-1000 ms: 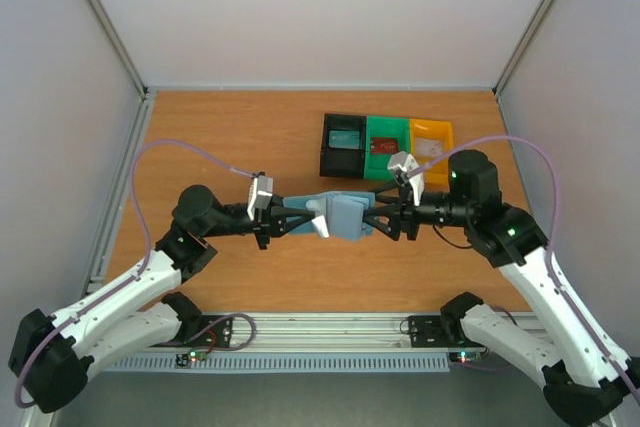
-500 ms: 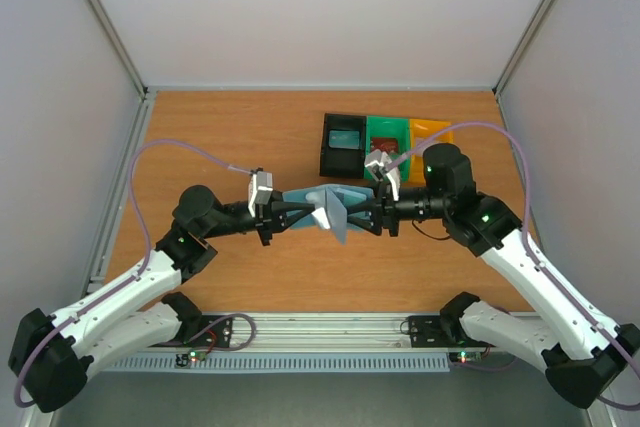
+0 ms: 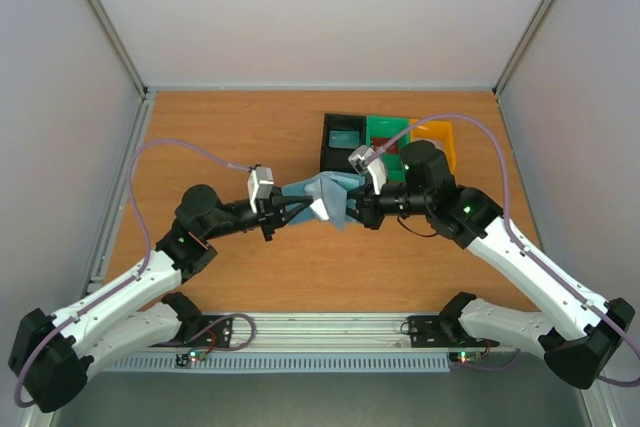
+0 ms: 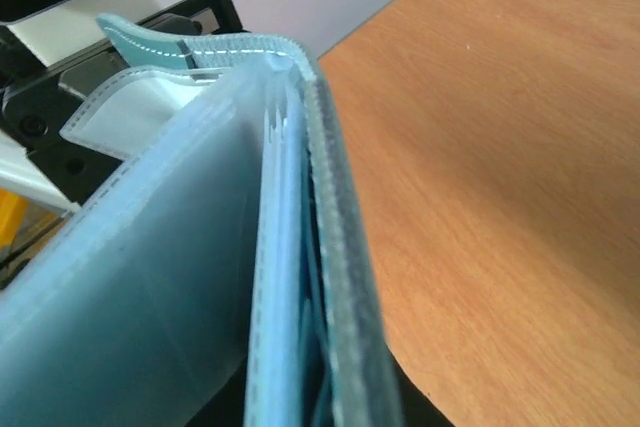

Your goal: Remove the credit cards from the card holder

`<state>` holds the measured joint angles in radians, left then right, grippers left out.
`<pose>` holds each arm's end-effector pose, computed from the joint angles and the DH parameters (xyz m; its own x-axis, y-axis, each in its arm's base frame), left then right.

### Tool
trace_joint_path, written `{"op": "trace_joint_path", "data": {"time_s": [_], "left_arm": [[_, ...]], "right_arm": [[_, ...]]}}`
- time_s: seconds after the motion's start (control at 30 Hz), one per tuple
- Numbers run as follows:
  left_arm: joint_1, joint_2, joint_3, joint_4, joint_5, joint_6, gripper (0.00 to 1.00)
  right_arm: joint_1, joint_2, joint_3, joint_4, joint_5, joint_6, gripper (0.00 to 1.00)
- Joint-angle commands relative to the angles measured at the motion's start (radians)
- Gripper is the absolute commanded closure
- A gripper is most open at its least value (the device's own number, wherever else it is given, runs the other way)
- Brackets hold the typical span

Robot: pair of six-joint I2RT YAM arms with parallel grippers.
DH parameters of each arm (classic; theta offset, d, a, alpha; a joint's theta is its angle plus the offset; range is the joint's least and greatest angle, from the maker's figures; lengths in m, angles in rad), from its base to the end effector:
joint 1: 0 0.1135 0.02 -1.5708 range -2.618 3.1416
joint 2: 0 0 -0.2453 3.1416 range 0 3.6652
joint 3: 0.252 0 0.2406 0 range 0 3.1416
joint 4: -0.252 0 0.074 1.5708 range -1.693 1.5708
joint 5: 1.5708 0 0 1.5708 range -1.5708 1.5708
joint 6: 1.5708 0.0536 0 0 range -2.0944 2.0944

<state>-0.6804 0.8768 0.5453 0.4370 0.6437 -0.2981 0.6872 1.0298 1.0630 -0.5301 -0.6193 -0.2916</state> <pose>0.1501 -0.1629 0.2953 -0.2058 -0.1357 -0.9691 0.9485 0.2160 -0.2317 0.1565 0.1687 0.3354 -0.0911 -0.3775 -0.9215 -0.9785 0.2059 0.0123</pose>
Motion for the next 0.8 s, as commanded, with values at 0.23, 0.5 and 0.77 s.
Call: {"op": "trace_joint_path", "data": {"time_s": [0.23, 0.5, 0.77], "left_arm": [[-0.040, 0.012, -0.016, 0.032, -0.070, 0.026, 0.10], [-0.041, 0.039, -0.013, -0.042, -0.261, 0.041, 0.01], [-0.042, 0.032, -0.026, -0.066, -0.297, 0.064, 0.02]], "right_arm": [[0.104, 0.130, 0.180, -0.183, 0.483, 0.154, 0.99], [0.336, 0.324, 0.411, -0.423, 1.002, 0.186, 0.99], [0.396, 0.409, 0.501, -0.489, 1.077, 0.152, 0.99]]}}
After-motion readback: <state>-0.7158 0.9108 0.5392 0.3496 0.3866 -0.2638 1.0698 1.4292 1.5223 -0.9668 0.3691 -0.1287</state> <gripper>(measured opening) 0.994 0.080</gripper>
